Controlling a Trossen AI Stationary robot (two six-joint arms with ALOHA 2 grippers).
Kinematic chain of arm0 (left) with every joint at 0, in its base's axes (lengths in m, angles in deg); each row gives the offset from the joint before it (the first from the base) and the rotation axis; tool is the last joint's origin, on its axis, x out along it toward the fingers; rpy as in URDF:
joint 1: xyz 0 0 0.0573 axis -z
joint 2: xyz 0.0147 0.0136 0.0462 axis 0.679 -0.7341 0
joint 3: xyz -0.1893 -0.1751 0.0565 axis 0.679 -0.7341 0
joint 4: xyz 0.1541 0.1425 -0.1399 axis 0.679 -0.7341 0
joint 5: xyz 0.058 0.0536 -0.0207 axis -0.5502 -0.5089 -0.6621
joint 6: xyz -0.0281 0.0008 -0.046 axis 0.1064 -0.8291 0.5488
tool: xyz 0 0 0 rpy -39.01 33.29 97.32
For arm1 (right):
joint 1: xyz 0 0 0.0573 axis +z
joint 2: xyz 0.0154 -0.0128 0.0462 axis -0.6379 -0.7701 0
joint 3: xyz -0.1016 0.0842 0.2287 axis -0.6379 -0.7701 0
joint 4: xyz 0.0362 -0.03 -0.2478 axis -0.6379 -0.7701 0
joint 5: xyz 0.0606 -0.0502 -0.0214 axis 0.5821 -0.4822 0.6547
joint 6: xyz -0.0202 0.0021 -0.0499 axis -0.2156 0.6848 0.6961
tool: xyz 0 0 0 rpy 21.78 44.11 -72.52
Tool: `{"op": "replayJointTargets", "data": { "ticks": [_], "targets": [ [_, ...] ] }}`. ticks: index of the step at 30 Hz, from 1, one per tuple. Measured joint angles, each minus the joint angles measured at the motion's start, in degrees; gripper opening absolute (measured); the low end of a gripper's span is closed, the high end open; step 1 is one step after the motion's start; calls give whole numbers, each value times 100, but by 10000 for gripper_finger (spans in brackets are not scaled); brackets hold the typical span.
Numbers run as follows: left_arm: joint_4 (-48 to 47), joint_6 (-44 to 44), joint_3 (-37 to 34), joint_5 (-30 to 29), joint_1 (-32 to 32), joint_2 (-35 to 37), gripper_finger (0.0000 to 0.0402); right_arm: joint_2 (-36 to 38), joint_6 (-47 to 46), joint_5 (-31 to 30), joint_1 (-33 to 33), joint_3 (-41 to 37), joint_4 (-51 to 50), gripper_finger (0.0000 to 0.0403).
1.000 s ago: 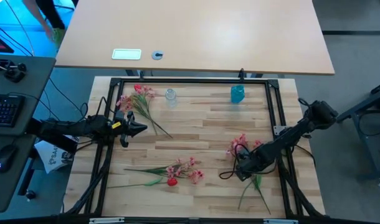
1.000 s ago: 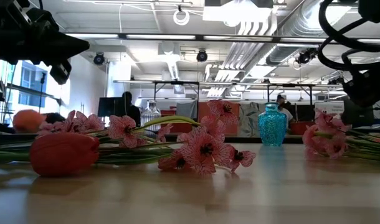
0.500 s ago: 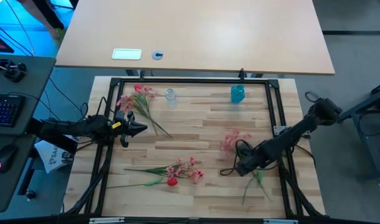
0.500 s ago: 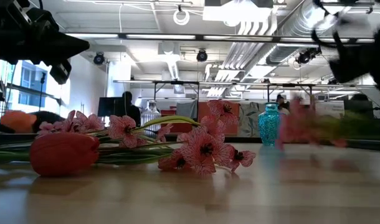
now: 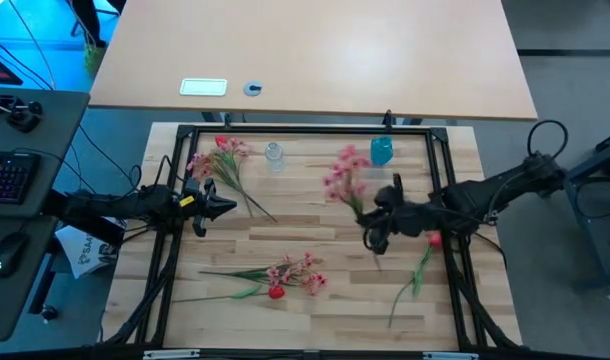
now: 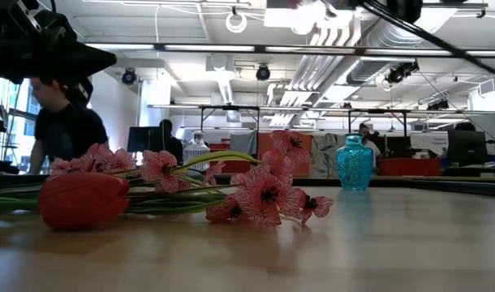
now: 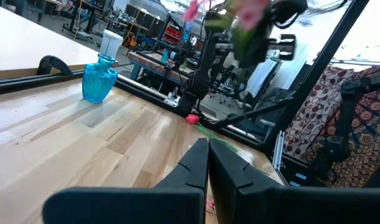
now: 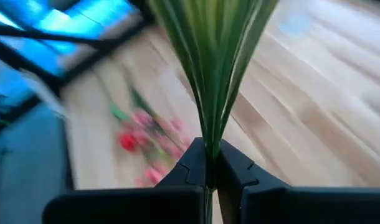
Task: Sort flowers into vase by color
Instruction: Put the right pink flower into the transparent vase
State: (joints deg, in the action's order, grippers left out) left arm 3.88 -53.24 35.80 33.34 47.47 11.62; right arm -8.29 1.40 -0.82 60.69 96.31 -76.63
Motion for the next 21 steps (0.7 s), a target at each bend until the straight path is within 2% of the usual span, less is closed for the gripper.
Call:
{"op": "replayJointTargets", "data": {
  "ticks": [3, 8, 12, 15, 18, 21],
  "targets": [
    [0, 0, 0, 1, -2, 0, 0, -406, 744, 302, -339, -249, 1552, 2],
    [0, 0, 0, 0, -2, 0, 0, -1558, 2684, -115, -867, -455, 4714, 1],
    [-1, 0, 0, 0, 0, 0, 0, -2585, 3914, 295, -1541, -376, 7226, 1],
    [0, 0, 0, 0, -2, 0, 0, -3128, 4076, 479, -2062, 80, 7659, 1],
    [0, 0, 0, 2, 0, 0, 0, -3451, 4238, 591, -2520, 664, 7650, 1],
    [0, 0, 0, 0, -2, 0, 0, -3679, 4613, 1049, -2942, 1263, 7465, 1]
  ]
}}
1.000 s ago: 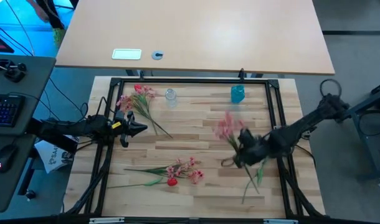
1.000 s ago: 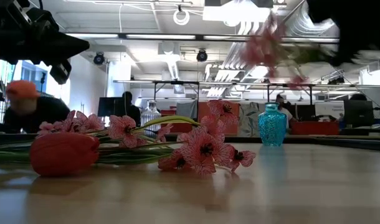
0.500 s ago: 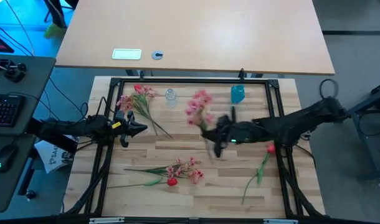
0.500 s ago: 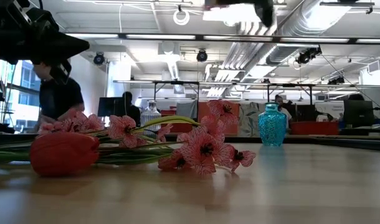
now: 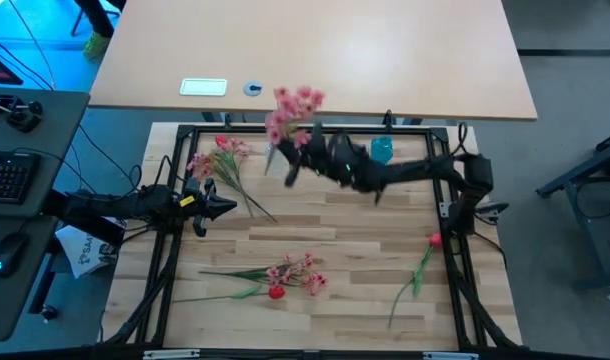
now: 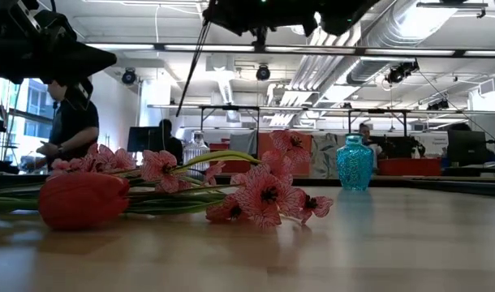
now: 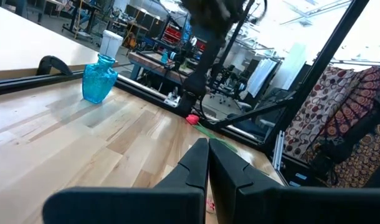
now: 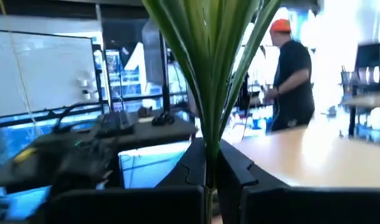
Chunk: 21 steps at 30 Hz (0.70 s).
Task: Sort flowers into vase by color
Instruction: Put the right pink flower into the transparent vase
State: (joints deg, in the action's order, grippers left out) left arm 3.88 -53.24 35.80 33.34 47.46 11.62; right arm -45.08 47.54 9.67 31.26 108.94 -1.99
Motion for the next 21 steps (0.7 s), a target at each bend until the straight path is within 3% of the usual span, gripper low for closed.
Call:
{"op": "replayJointTargets", "data": {
  "ticks": [8, 21],
  "targets": [
    [0, 0, 0, 0, 2, 0, 0, -408, 289, 996, -853, 1450, -1935, 0],
    [0, 0, 0, 0, 2, 0, 0, -534, 233, 1404, -1254, 1665, -2105, 0]
  ]
}}
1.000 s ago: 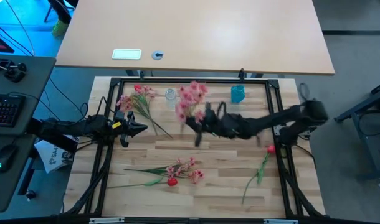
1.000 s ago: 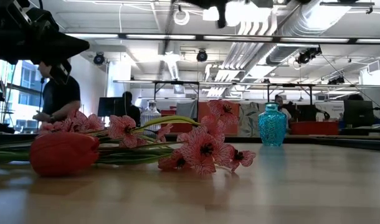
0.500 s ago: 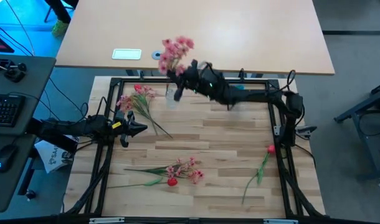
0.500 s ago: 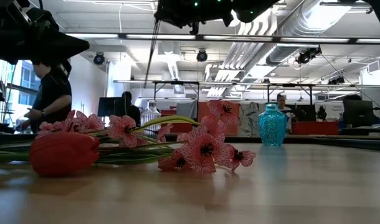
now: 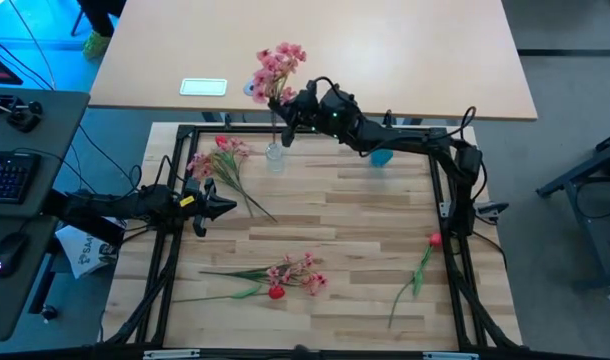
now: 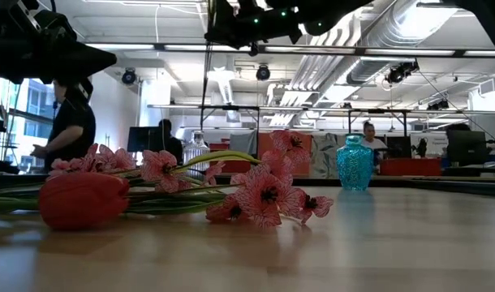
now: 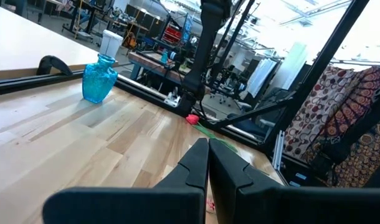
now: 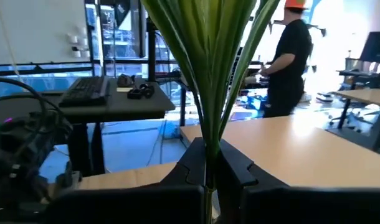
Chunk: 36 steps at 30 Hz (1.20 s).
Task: Sort flowers into vase by color
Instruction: Put the right pink flower into the transparent vase
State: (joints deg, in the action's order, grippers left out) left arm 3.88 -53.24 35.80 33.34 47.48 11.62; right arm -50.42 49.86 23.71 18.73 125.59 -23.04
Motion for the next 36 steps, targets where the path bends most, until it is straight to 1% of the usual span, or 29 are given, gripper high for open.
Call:
{"op": "replayJointTargets", "data": {
  "ticks": [3, 11, 17, 21, 27, 36],
  "targets": [
    [0, 0, 0, 0, 0, 0, 0, -124, -54, 131, 1, 0, 75, 0],
    [-4, 0, 0, 0, -1, 0, 0, -199, 244, 21, 2, -2, -96, 0],
    [-4, 0, 0, 0, 0, 0, 0, -256, -8, -65, -11, -2, -62, 0],
    [-3, 0, 0, 0, -2, 0, 0, -455, -215, -82, -11, -2, 18, 0],
    [-5, 0, 0, 0, -1, 0, 0, -501, -133, -404, -11, -4, -227, 0],
    [-2, 0, 0, 0, -1, 0, 0, -628, -289, -423, -11, -4, -233, 0]
  ]
}}
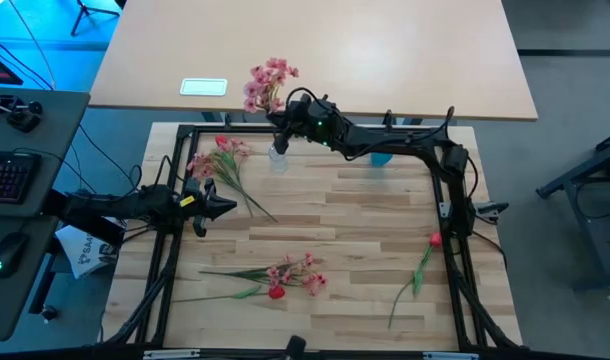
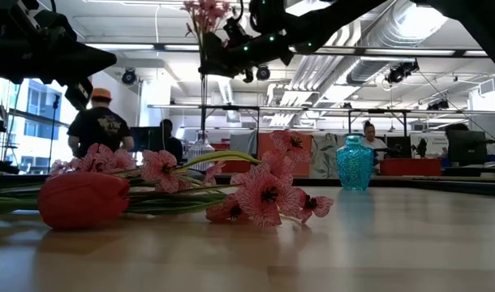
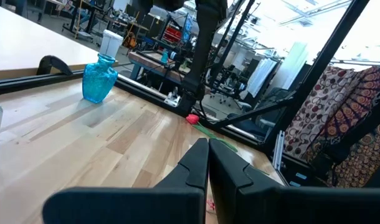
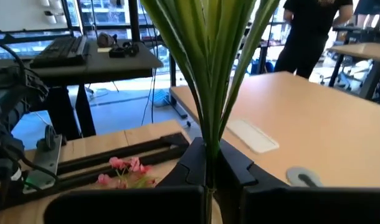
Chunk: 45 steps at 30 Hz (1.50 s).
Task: Sort flowers into vase by color
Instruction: Put the right pink flower into the transparent vase
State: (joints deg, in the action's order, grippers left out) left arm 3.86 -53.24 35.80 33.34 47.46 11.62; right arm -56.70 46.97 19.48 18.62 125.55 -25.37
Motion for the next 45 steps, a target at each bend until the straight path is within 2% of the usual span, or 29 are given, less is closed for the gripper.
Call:
{"op": "replayJointTargets", "data": {
  "ticks": [17, 23, 30, 40, 45],
  "targets": [
    [0, 0, 0, 0, -1, 0, 0, -319, -620, -356, -11, -125, 358, 1],
    [0, 0, 0, 0, 1, 0, 0, -318, -652, -326, -7, -127, 344, 27],
    [0, 0, 0, 0, 1, 0, 0, -318, -654, -225, 56, -128, 349, 88],
    [0, 0, 0, 0, 1, 0, 0, -316, -766, -237, 244, -130, 17, 234],
    [0, 0, 0, 0, -1, 0, 0, -316, -816, -420, 236, -131, -318, 288]
  ]
}}
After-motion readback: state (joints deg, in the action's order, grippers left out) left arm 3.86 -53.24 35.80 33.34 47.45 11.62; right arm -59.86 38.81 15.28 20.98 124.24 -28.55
